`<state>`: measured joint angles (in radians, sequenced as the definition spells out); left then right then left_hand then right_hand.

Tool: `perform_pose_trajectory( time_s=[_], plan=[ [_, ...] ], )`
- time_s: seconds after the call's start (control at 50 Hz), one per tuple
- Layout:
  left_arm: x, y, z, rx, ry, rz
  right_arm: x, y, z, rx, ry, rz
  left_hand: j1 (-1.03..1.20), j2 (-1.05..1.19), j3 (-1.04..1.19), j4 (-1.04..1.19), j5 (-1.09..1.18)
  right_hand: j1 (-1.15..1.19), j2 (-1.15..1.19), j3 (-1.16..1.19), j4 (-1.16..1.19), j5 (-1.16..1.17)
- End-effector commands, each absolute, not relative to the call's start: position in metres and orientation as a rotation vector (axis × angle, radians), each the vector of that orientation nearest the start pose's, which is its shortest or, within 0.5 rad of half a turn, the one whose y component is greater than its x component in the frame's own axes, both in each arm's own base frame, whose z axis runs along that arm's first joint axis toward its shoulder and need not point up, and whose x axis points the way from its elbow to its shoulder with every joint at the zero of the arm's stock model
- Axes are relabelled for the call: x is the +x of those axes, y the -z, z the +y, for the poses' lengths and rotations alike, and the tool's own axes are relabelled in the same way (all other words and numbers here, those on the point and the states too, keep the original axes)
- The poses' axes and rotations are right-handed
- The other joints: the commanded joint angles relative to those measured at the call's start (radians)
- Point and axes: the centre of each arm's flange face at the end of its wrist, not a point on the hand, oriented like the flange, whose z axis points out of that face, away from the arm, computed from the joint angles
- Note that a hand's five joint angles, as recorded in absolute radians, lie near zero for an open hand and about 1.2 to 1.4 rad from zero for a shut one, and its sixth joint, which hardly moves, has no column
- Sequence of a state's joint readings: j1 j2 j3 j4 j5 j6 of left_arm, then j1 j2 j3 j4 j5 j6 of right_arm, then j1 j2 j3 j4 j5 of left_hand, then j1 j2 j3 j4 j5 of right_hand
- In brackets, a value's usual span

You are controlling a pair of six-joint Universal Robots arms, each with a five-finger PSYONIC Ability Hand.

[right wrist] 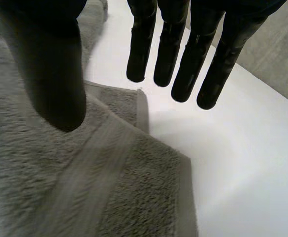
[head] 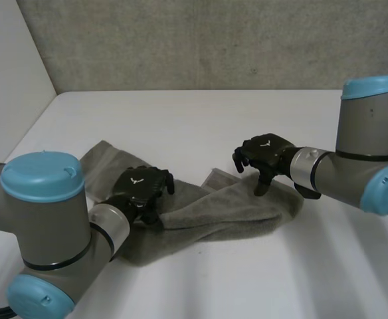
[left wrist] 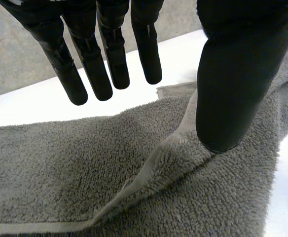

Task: Fold the towel.

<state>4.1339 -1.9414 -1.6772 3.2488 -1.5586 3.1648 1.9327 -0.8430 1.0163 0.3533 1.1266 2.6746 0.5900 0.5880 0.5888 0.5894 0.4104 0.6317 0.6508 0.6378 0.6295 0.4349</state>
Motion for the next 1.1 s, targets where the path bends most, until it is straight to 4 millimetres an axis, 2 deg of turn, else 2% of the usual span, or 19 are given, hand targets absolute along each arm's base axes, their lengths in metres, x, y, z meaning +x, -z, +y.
perform_pose_trajectory(
  time_s=[0.02, 0.26, 0.54, 0.7, 0.8, 0.86, 0.9, 0.92, 0.94, 1.02, 1.1],
  plan=[
    [-0.288, -0.163, -0.205, 0.858, 1.869, 2.773, 0.309, -0.17, -0.34, -1.25, 1.412, 2.095, 0.076, 0.078, 0.077, 0.076, 0.081, -0.062, -0.081, -0.068, -0.06, -0.04],
    [-0.287, -0.164, -0.208, 0.848, 1.874, 2.771, 0.314, -0.141, -0.352, -1.252, 1.298, 2.153, 0.076, 0.078, 0.077, 0.076, 0.081, -0.124, -0.143, -0.13, -0.122, -0.102],
    [-0.286, -0.164, -0.21, 0.839, 1.878, 2.769, 0.313, -0.132, -0.355, -1.248, 1.291, 2.173, 0.076, 0.078, 0.077, 0.076, 0.081, -0.071, -0.09, -0.077, -0.069, -0.049],
    [-0.286, -0.163, -0.21, 0.84, 1.876, 2.77, 0.312, -0.128, -0.354, -1.249, 1.275, 2.176, 0.076, 0.078, 0.077, 0.076, 0.081, 0.131, 0.112, 0.125, 0.134, 0.154],
    [-0.286, -0.163, -0.21, 0.84, 1.876, 2.77, 0.31, -0.127, -0.355, -1.246, 1.269, 2.181, 0.073, 0.075, 0.074, 0.073, 0.078, 0.395, 0.376, 0.389, 0.397, 0.417],
    [-0.286, -0.163, -0.21, 0.84, 1.876, 2.77, 0.309, -0.128, -0.356, -1.241, 1.27, 2.184, 0.073, 0.075, 0.074, 0.073, 0.078, 0.457, 0.438, 0.451, 0.46, 0.48],
    [-0.286, -0.163, -0.21, 0.84, 1.876, 2.77, 0.308, -0.129, -0.357, -1.233, 1.276, 2.186, 0.07, 0.072, 0.071, 0.07, 0.075, 0.665, 0.646, 0.658, 0.667, 0.687],
    [-0.286, -0.163, -0.21, 0.84, 1.876, 2.77, 0.308, -0.129, -0.357, -1.232, 1.276, 2.186, 0.07, 0.072, 0.071, 0.07, 0.075, 0.666, 0.647, 0.66, 0.668, 0.688],
    [-0.286, -0.163, -0.21, 0.84, 1.876, 2.77, 0.309, -0.13, -0.356, -1.232, 1.277, 2.184, 0.07, 0.072, 0.071, 0.07, 0.075, 0.764, 0.745, 0.757, 0.766, 0.786],
    [-0.286, -0.162, -0.21, 0.84, 1.873, 2.771, 0.308, -0.133, -0.357, -1.229, 1.283, 2.183, 0.067, 0.069, 0.068, 0.067, 0.072, 0.765, 0.746, 0.758, 0.767, 0.787],
    [-0.286, -0.163, -0.211, 0.837, 1.88, 2.768, 0.307, -0.147, -0.355, -1.22, 1.312, 2.171, 0.055, 0.057, 0.056, 0.056, 0.06, 0.765, 0.746, 0.758, 0.767, 0.787]
  ],
)
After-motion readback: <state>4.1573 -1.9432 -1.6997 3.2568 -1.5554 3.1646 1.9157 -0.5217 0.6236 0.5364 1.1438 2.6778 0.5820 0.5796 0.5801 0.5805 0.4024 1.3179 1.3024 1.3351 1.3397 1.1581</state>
